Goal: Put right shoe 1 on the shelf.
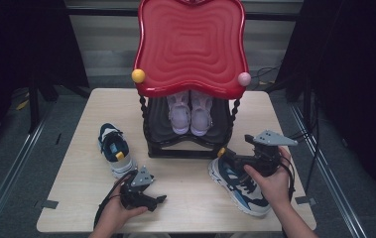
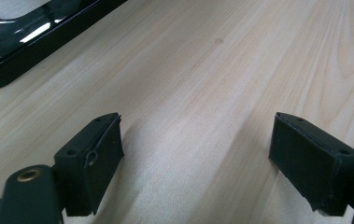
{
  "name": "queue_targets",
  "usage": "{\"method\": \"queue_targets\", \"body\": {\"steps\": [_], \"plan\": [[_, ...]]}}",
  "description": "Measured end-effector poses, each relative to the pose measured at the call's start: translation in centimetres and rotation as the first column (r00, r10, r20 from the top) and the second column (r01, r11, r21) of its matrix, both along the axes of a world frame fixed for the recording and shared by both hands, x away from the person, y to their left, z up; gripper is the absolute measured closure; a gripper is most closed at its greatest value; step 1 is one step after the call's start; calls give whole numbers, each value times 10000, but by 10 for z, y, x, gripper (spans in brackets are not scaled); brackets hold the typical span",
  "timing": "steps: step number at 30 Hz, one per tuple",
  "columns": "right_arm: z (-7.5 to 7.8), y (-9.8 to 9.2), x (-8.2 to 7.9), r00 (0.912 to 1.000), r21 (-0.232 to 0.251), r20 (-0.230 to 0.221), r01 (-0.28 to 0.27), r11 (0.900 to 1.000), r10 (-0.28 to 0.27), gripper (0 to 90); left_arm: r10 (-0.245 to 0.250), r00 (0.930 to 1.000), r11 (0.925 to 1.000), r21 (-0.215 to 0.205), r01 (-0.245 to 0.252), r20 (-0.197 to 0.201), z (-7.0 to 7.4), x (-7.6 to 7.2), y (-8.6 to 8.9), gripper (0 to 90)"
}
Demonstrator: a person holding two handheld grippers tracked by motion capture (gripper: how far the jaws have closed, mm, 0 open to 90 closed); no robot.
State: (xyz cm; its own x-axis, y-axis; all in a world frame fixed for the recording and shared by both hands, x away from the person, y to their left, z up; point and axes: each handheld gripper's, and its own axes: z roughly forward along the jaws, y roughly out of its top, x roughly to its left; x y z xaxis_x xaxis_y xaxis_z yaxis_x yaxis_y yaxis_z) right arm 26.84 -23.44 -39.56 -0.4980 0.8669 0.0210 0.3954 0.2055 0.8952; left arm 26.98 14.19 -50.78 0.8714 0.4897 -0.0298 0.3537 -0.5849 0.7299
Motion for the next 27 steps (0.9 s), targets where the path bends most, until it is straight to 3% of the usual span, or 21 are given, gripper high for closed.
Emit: {"method": "queue_targets", "body": {"steps": [11, 27], "plan": [[-5, -26, -5, 9990, 99, -282, 336, 9994, -333, 160, -13, 10000, 10000, 16, 13, 5, 0, 0, 0, 167], [-31, -60, -4, 9909, 41, -663, 1181, 9930, -1175, 155, 3, 10000, 10000, -7, -3, -2, 0, 0, 0, 167]]}}
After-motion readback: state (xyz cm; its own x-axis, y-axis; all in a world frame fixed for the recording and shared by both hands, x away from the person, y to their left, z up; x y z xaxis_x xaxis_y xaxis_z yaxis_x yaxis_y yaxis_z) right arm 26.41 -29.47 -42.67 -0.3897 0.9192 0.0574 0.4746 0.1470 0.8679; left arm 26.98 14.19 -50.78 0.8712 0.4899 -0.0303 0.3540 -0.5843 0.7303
